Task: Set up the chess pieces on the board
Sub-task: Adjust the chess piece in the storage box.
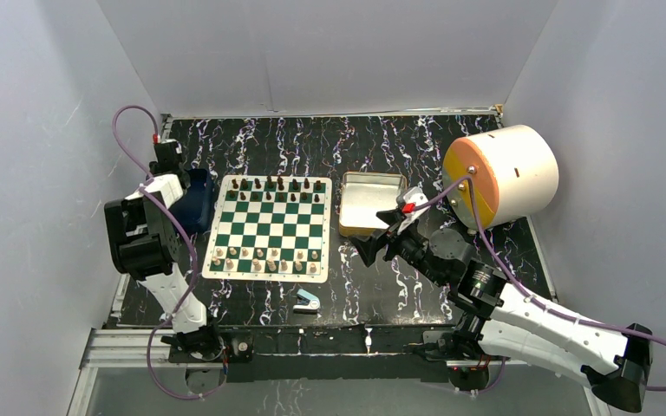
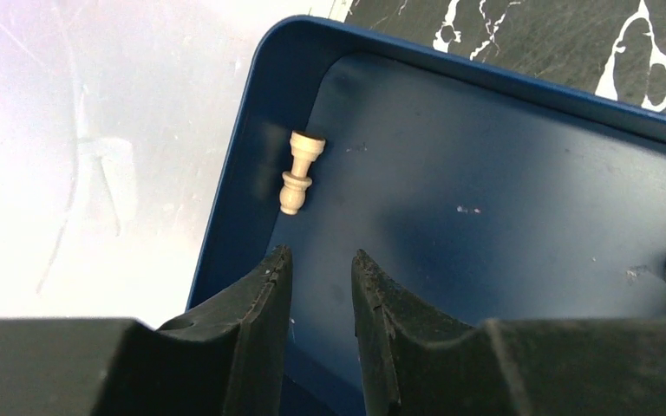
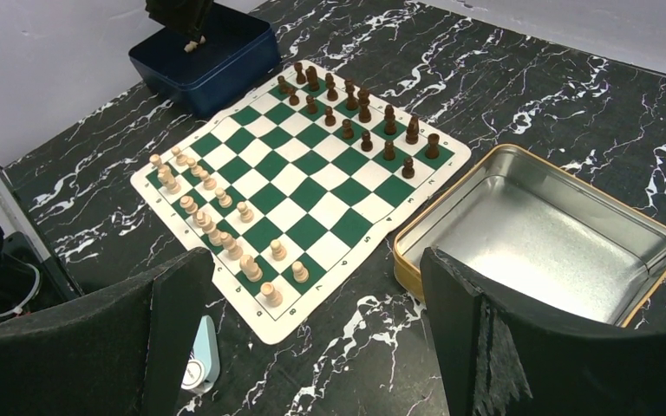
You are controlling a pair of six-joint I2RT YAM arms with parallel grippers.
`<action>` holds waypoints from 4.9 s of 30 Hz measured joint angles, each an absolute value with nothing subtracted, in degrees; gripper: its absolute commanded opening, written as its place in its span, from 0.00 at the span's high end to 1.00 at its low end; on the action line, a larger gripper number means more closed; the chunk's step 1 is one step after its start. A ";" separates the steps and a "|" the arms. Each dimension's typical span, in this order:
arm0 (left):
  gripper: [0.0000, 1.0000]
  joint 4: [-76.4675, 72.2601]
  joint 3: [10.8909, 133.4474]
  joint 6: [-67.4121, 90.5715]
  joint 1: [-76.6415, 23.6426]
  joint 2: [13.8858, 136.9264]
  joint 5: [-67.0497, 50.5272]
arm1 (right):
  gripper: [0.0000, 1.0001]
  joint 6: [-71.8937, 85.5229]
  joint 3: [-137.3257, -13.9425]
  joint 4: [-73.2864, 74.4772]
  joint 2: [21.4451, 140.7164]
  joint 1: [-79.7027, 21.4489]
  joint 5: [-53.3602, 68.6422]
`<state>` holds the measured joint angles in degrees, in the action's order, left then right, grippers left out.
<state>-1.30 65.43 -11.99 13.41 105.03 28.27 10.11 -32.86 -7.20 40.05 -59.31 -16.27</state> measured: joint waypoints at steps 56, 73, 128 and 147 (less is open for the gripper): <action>0.81 -0.01 69.10 -10.74 18.33 111.72 16.86 | 0.01 5.74 -30.85 -9.17 39.90 -59.31 -18.33; 0.63 -6.63 63.90 -15.25 18.22 108.66 25.54 | 0.01 4.21 -30.85 -10.07 38.61 -59.31 -17.61; 0.73 -10.31 66.63 -24.27 18.26 111.57 27.20 | 0.01 3.22 -30.09 -9.85 33.85 -59.31 -16.34; 0.91 -10.04 68.27 -23.99 18.57 115.07 21.32 | 0.01 3.25 -28.60 -9.65 32.95 -59.31 -16.43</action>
<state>-10.04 68.27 -23.99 18.57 115.07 21.32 3.25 -28.60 -9.65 32.95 -59.31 -16.43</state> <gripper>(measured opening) 0.120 0.985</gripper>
